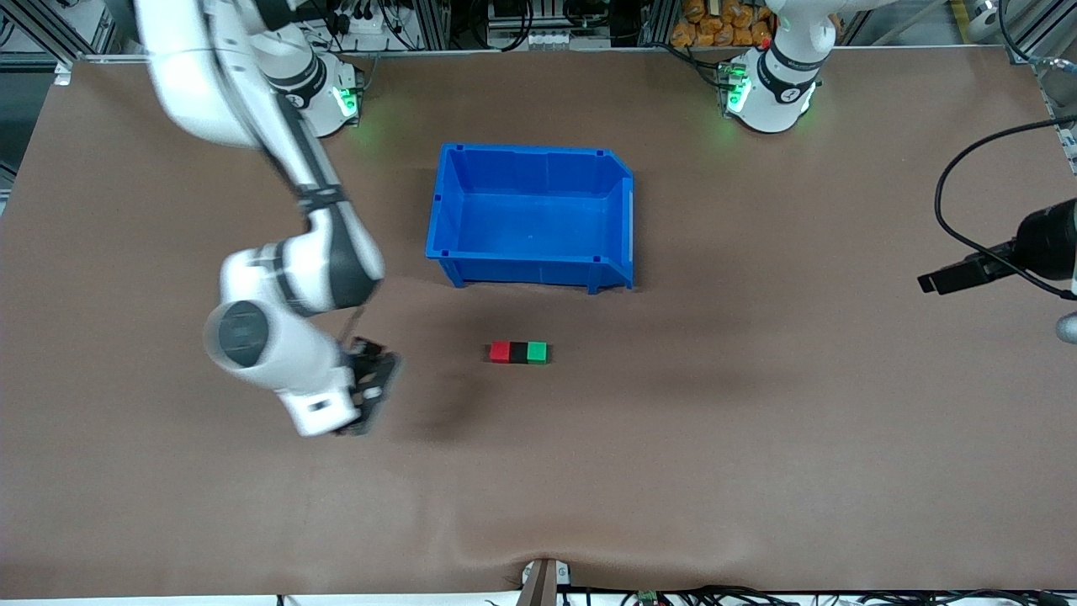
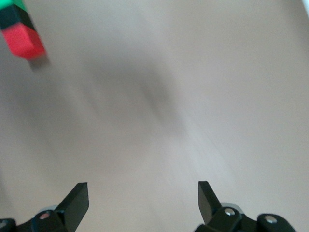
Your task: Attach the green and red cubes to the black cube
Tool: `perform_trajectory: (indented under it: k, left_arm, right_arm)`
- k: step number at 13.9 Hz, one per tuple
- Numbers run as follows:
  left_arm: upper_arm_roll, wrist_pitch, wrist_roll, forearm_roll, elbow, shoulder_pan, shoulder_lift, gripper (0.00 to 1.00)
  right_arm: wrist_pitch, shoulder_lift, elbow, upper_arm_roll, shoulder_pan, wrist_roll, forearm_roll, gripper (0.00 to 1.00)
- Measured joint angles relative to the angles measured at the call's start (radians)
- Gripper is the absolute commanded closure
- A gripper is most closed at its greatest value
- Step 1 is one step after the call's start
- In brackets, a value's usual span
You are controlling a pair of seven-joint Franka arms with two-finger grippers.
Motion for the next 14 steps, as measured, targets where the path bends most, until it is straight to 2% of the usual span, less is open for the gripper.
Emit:
perform_trajectory:
  k: [3,6,9,11,14]
  left_arm:
    - [-0.011,0.037,0.04,0.003,-0.095,-0.01,-0.076,0.0]
    - [-0.008,0.127,0.062,0.003,-0.256,-0.041,-0.18,0.0]
    - [0.005,0.135,0.063,0.004,-0.323,-0.06,-0.244,0.0]
    - [0.02,0.121,0.095,0.004,-0.326,-0.052,-0.266,0.0]
    - [0.031,0.116,0.161,0.004,-0.326,-0.038,-0.275,0.0]
  right_arm:
    - [-0.066,-0.072,0.001,0.001,-0.176,-0.006,0.0,0.0]
    - [-0.158,-0.136,-0.008,0.002,-0.299,-0.007,0.001,0.0]
    - [-0.177,-0.262,-0.13,0.001,-0.337,0.084,0.001,0.0]
    - [-0.195,-0.375,-0.232,0.005,-0.335,0.234,-0.004,0.0]
    - [-0.269,-0.506,-0.294,0.017,-0.326,0.449,-0.058,0.0]
